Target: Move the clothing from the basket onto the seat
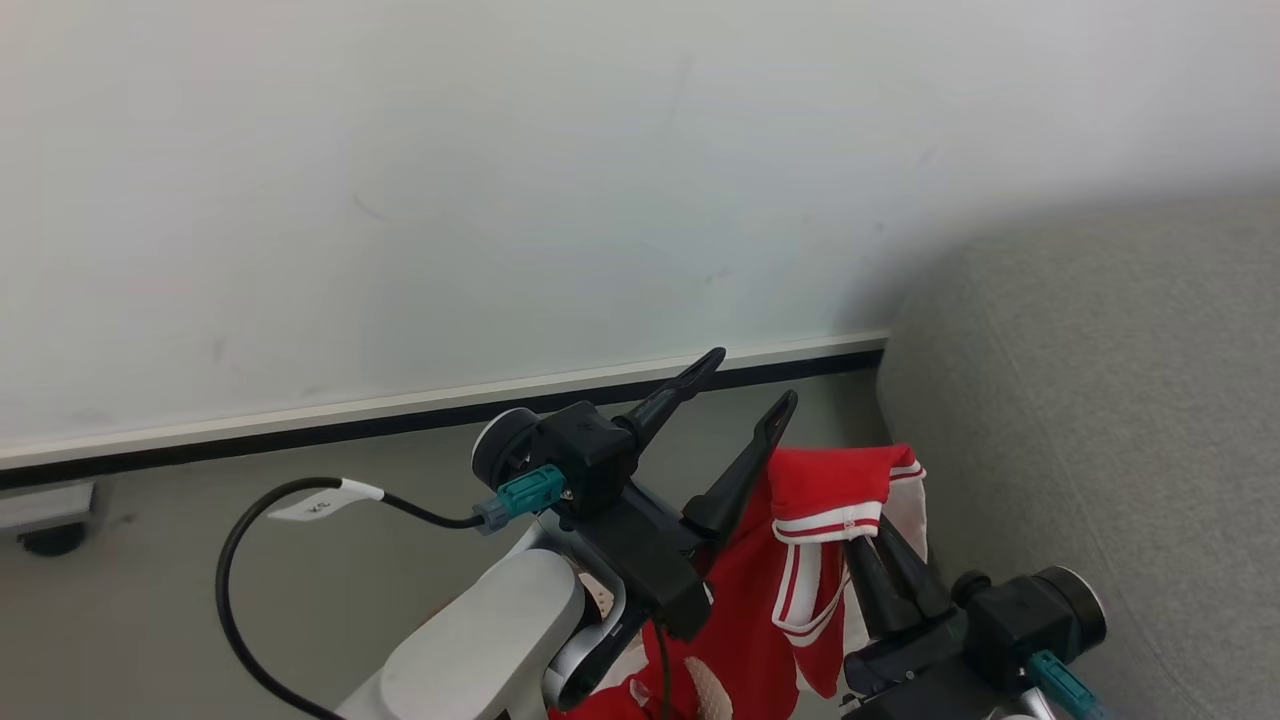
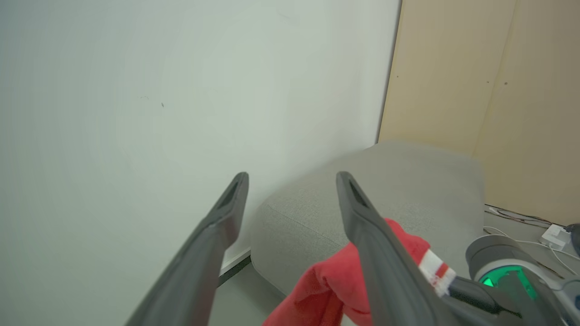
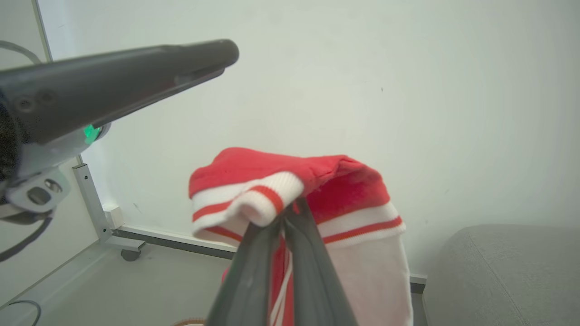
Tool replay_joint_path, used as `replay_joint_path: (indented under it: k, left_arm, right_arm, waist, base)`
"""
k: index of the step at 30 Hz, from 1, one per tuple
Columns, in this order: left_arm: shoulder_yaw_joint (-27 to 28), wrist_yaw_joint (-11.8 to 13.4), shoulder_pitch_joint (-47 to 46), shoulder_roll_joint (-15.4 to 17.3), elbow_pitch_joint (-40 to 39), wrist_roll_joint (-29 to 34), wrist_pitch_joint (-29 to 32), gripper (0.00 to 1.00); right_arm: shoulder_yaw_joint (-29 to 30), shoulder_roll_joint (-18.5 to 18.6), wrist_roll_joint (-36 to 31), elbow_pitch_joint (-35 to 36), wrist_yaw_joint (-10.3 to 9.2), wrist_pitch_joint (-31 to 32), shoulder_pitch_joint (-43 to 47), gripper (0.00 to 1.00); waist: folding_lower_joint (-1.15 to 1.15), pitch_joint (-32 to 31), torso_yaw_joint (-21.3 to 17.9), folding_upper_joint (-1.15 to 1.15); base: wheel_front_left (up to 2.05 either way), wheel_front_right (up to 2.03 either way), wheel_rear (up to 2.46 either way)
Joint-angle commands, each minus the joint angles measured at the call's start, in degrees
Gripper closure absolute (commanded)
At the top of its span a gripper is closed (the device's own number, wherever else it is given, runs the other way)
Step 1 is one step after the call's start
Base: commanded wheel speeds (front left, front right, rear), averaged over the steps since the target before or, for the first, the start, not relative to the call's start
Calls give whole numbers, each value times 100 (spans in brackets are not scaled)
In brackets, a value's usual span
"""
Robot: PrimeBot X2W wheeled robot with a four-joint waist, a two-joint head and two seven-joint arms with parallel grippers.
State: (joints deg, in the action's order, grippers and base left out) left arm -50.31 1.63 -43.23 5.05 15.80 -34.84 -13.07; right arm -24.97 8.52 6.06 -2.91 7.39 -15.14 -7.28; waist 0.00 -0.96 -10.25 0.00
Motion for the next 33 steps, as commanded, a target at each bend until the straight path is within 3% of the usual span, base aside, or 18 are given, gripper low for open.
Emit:
replay_joint_path:
  k: [1,17,23,33]
  left_arm:
    - [-9,21,-4,32,-31,-27,21,0]
    - [-140,21,-209,48,-145,37,89,0]
    - [-320,-147,-394,-37,-93,44,161,0]
    - [-467,-140,-672,16,-150,159,368,0]
  right_arm:
    - [2,2,-21,65,20,-15,51,100]
    - [196,-117,-119,637,20,-15,30,100]
    - [489,-261,-192,861,20,-15,170,100]
    - [705,-437,-111,985,20,-16,-305,100]
  waist:
    - [0,113,-470,0]
    - [0,554,-2041,0]
    - [0,840,-2141,0]
    - [0,1418,-2196,0]
  base:
    - [0,0,0]
    - [0,0,0]
    - [0,0,0]
    - [0,0,0]
